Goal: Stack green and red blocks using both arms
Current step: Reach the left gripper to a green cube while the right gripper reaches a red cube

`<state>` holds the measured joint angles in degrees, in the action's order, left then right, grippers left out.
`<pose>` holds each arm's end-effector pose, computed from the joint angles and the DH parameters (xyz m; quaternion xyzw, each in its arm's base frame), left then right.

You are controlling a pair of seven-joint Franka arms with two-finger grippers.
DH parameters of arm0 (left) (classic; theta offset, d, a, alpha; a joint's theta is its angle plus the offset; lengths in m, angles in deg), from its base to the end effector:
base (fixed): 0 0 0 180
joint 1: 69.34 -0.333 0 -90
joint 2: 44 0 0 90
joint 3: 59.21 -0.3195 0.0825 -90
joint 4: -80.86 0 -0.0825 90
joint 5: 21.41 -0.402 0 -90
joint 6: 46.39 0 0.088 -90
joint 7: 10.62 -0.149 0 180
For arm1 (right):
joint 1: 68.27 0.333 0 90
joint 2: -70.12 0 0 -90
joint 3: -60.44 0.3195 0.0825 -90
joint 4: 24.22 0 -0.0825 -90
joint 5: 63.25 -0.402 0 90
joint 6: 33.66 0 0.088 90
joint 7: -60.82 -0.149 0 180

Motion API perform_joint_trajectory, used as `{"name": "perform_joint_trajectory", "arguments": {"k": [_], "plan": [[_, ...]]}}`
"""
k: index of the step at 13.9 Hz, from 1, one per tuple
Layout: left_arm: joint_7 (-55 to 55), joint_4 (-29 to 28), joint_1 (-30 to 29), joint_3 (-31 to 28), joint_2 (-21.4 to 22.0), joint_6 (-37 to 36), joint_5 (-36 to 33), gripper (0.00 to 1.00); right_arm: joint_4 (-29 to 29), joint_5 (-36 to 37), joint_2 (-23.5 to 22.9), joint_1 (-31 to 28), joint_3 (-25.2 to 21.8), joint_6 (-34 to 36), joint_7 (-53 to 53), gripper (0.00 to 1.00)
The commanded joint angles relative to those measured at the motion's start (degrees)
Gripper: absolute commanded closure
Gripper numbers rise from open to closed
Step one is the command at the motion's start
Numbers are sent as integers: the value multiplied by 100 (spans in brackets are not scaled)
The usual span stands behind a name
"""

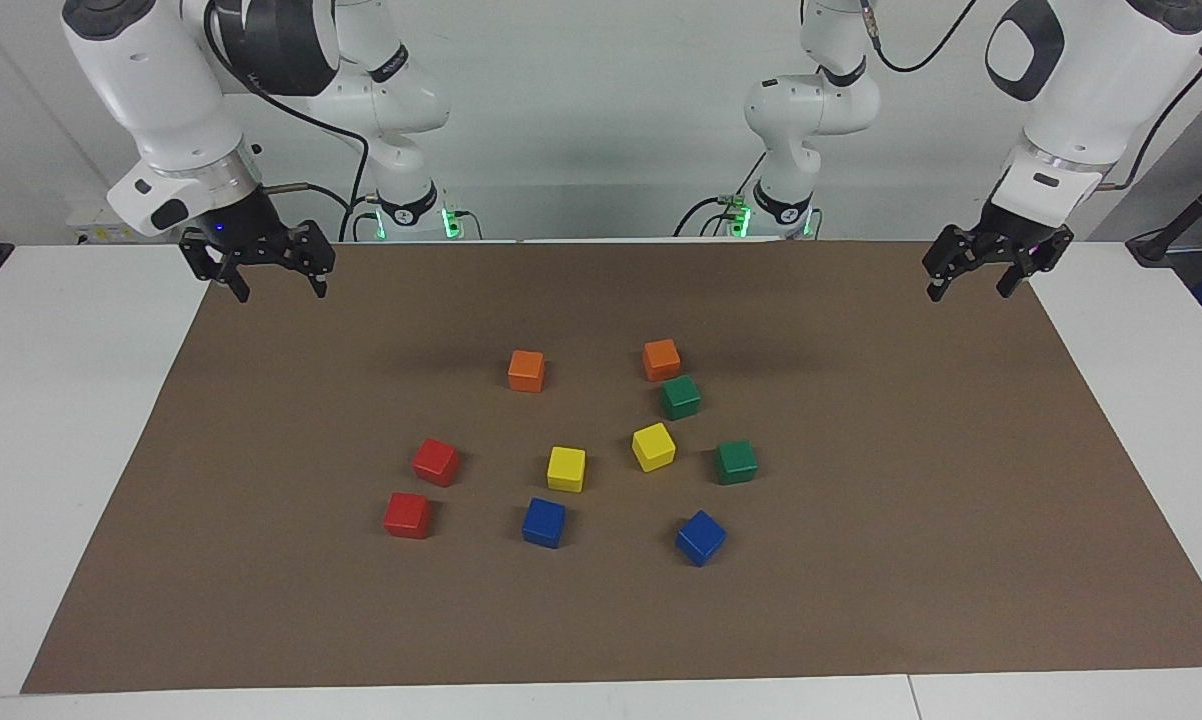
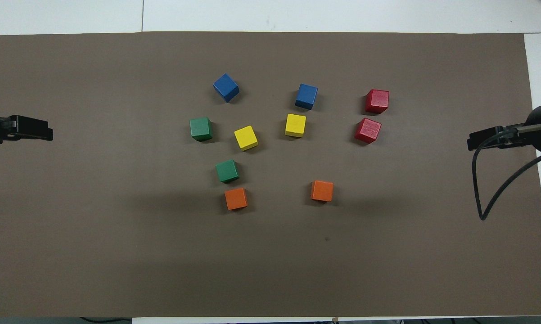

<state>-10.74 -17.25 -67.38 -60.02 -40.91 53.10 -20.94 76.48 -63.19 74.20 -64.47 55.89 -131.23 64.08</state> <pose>0.5720 -0.0124 0.5618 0.9992 -0.0106 0.0390 0.0048 0.5588 -0.0085 0.5455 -0.9997 -0.0220 -0.0083 0.0020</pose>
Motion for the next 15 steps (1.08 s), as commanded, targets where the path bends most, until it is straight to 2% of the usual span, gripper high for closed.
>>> {"name": "perform_joint_trajectory", "arguments": {"k": [1,7,10,11,13,15], "plan": [[-77,-77,-3,-7,60,80,-101,0,65,3,93,-64,24,9,78,0],[334,-270,129,36,-10,457,-101,0,73,-6,93,-46,24,18,77,0],[1808,-524,812,45,-238,1054,-57,0,257,-15,171,6,24,-60,8,0],[2457,-508,1163,28,-413,1195,-65,0,380,-15,189,76,33,-296,-141,0],[3557,-507,1638,37,-791,1624,-101,0,757,-15,189,252,33,-867,-955,0],[3878,-699,2131,37,-1020,1933,-101,0,873,-15,-64,542,33,-1211,-1642,0]]}}
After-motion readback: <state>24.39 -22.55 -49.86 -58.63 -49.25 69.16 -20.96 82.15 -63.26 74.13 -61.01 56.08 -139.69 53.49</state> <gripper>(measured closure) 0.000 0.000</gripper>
